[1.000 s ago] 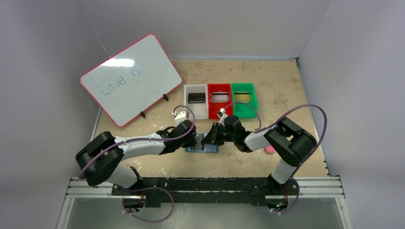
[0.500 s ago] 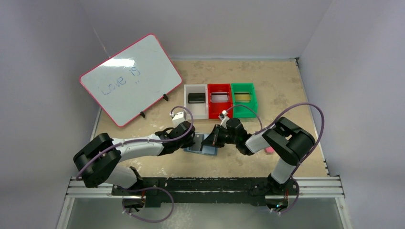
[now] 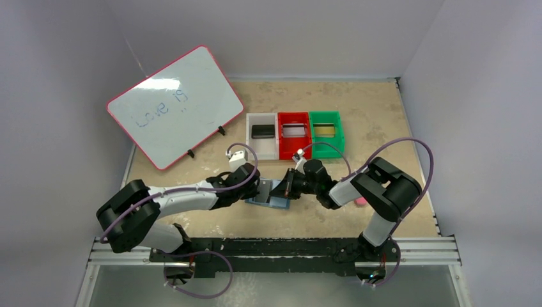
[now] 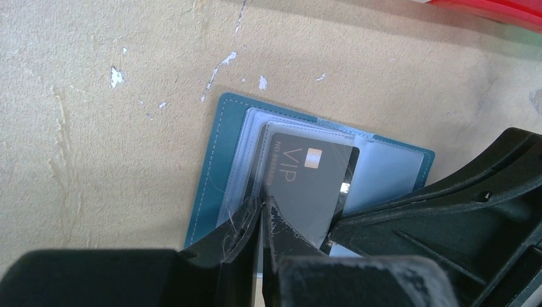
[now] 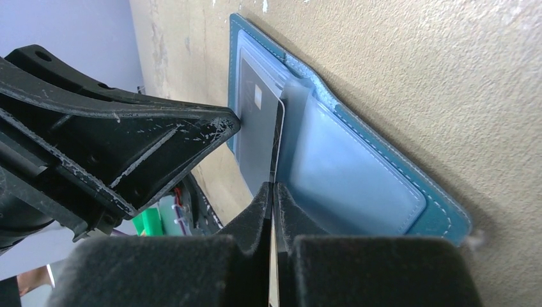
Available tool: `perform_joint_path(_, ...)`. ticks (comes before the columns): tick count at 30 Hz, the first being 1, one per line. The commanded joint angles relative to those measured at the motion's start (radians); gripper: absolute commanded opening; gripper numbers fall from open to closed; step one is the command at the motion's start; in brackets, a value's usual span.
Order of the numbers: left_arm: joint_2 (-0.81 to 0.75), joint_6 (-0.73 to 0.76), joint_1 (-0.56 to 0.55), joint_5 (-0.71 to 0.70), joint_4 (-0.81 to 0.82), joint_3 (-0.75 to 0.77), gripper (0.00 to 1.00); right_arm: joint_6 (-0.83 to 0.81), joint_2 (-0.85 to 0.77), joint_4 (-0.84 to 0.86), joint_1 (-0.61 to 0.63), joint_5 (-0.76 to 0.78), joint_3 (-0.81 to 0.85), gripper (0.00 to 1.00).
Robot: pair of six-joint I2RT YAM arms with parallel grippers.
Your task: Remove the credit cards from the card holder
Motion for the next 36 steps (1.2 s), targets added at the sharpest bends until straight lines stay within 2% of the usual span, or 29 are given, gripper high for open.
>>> perform_joint_path(1,-0.004,0.018,0.000,-0.025,-0.073,-0.039,0.06,-0.005,-0.021,-0.001,-0.008,0.009,-0.007,0.00)
perform_joint_path(6,-0.006,0.023,0.000,-0.022,-0.069,-0.040,0.06,-0.019,-0.057,-0.064,-0.030,0.029,-0.023,0.00)
perform_joint_path(12,-0.014,0.026,0.000,-0.013,-0.058,-0.043,0.06,-0.020,-0.054,-0.058,-0.040,0.005,-0.020,0.00)
perform_joint_path(18,-0.013,0.030,0.002,-0.008,-0.059,-0.040,0.06,0.014,-0.074,-0.089,-0.041,0.065,-0.035,0.00)
perform_joint_path(28,-0.012,0.039,0.001,0.006,-0.054,-0.041,0.05,0.086,0.026,0.120,-0.041,0.018,-0.018,0.20)
perform_joint_path(31,-0.010,0.040,0.001,0.008,-0.053,-0.043,0.05,0.091,0.041,0.128,-0.040,0.025,-0.015,0.22)
perform_joint_path(36,-0.009,0.036,0.002,-0.003,-0.064,-0.039,0.05,0.086,0.007,0.090,-0.041,0.048,-0.036,0.02)
